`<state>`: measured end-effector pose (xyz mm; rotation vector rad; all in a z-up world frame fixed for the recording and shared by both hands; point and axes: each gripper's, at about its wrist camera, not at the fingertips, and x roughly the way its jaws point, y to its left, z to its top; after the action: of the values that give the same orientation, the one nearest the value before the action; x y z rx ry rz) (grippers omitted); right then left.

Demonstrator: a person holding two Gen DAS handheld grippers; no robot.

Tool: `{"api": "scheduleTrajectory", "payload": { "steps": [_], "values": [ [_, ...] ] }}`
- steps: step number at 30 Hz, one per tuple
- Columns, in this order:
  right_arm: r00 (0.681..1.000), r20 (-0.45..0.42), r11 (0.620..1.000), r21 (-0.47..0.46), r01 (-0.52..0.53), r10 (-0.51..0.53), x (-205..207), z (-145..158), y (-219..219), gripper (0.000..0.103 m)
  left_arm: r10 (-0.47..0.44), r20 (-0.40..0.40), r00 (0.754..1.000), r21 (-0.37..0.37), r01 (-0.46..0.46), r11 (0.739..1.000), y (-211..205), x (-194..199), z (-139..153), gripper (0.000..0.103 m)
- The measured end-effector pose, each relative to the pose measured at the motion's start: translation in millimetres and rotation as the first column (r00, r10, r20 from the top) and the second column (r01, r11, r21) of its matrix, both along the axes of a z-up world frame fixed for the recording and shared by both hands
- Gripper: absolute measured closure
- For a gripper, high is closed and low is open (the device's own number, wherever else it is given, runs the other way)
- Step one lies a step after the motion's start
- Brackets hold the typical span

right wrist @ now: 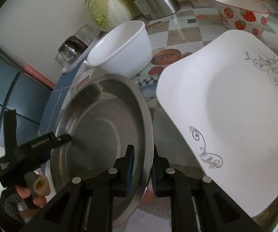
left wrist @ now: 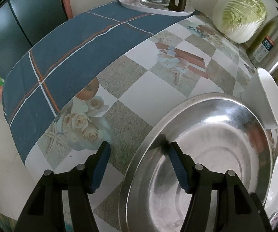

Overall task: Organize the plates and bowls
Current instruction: 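Close the right tool on the steel basin rim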

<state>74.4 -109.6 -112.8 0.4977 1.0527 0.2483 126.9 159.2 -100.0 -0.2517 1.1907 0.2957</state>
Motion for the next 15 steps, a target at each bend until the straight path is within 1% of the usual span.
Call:
{"api": "scheduleTrajectory", "payload": {
  "steps": [2, 7, 10, 13, 15],
  "values": [
    [1.000, 0.001, 1.000, 0.010, 0.005, -0.005, 0.1, 0.7, 1.3, 0.086, -0.007, 0.006, 1.000, 0.003, 0.007, 1.000, -1.5, -2.1, -0.5, 0.039],
    [1.000, 0.007, 1.000, -0.002, -0.005, 0.005, -2.0, 2.4, 1.6, 0.086, -0.010, 0.016, 1.000, 0.002, 0.010, 1.000, -2.8, -3.8, -1.1, 0.039],
    [1.000, 0.001, 1.000, -0.010, -0.014, 0.014, -2.7, 3.7, 3.6, 0.086, -0.007, 0.023, 1.000, -0.007, 0.007, 1.000, 1.8, -2.6, -0.2, 0.043],
    [1.000, 0.001, 0.999, -0.028, -0.025, 0.025, 1.8, 4.5, 10.0, 0.086, -0.015, 0.030, 0.999, -0.013, 0.016, 1.000, 3.8, -1.5, 1.2, 0.049],
    [0.999, -0.003, 0.998, -0.042, -0.037, 0.037, 3.6, 5.7, 14.3, 0.088, -0.020, 0.041, 0.999, -0.029, 0.021, 0.999, 4.8, -1.1, 2.5, 0.060]
  ]
}}
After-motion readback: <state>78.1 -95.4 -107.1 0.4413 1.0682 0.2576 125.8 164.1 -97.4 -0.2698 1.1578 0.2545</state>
